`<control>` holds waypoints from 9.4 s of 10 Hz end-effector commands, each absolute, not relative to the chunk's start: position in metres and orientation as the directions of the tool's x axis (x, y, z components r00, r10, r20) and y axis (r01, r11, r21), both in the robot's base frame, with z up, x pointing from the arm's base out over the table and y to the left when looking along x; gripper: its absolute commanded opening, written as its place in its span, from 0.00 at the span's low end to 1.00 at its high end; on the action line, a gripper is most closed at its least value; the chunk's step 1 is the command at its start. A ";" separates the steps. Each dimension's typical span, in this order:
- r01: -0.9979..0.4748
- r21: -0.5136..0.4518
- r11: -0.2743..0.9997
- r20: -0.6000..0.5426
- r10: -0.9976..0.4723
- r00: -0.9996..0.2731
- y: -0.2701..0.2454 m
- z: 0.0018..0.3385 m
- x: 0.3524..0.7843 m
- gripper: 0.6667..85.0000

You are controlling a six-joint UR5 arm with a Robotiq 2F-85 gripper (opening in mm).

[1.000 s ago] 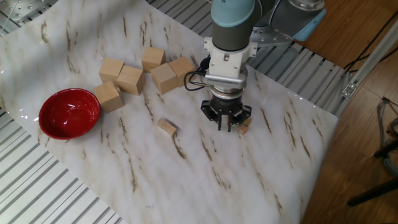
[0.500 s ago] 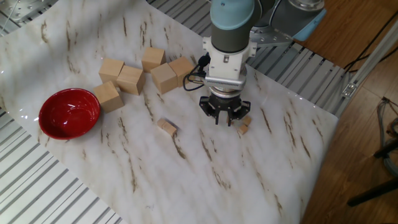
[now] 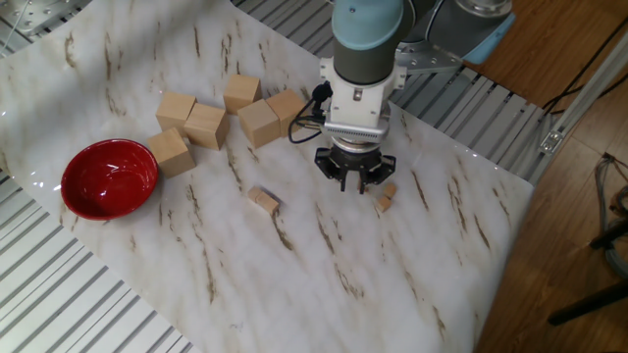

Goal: Stack the blocks into a pyramid shape

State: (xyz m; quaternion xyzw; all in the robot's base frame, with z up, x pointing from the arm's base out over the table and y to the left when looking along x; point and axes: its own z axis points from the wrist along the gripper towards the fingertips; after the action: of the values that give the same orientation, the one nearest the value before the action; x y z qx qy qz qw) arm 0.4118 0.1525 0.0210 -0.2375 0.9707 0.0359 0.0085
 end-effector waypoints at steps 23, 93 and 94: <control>-0.394 0.118 0.911 -0.005 -0.396 -0.918 0.158 0.037 0.416 0.38; -0.342 0.027 0.939 0.000 -0.342 -0.940 0.158 0.010 0.393 0.48; -0.348 0.026 0.937 -0.006 -0.348 -0.938 0.156 0.007 0.395 0.47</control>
State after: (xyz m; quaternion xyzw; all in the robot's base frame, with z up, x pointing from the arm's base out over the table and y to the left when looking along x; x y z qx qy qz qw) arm 0.3916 0.1553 0.0102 -0.1776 0.9841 0.0076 -0.0040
